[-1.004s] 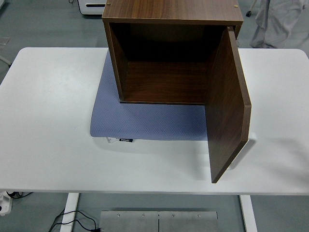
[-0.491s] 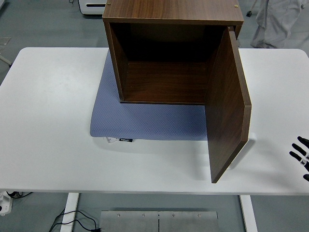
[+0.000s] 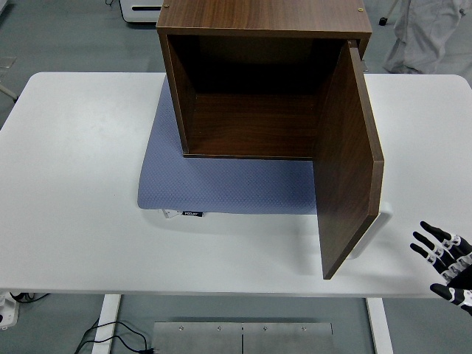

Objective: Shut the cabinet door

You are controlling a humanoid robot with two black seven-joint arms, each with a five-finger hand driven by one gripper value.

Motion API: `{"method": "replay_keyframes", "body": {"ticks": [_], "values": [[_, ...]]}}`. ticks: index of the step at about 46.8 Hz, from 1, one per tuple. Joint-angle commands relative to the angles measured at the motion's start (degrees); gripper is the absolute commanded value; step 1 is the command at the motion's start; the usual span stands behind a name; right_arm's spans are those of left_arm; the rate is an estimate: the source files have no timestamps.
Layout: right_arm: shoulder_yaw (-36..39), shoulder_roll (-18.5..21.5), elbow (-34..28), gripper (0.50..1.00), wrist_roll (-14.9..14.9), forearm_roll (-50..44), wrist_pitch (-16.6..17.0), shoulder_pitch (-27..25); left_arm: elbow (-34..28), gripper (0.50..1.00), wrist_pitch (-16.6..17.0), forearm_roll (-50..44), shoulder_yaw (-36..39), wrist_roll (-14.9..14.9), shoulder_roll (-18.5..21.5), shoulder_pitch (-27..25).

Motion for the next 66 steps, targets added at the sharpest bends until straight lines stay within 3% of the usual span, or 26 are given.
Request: {"method": "replay_keyframes", "body": {"ticks": [1,49,66], "values": [[0.01,0.79,0.85,1.0,0.0,-0.96,-0.18,0.07,0.0,1.0,0.0,0.0,0.0,0.0,0.0,0.03],[-6.23,9.85,3.22,1.0,0.0,-6.32,-0.79,5.43,0.0,1.0,0.0,0.0,0.0,0.0,0.0,0.03],[-10.71,13.72,3.22,1.0,0.0,-7.64,-4.48,9.3,0.0,1.0,0.0,0.0,0.0,0.0,0.0,-0.06]]}}
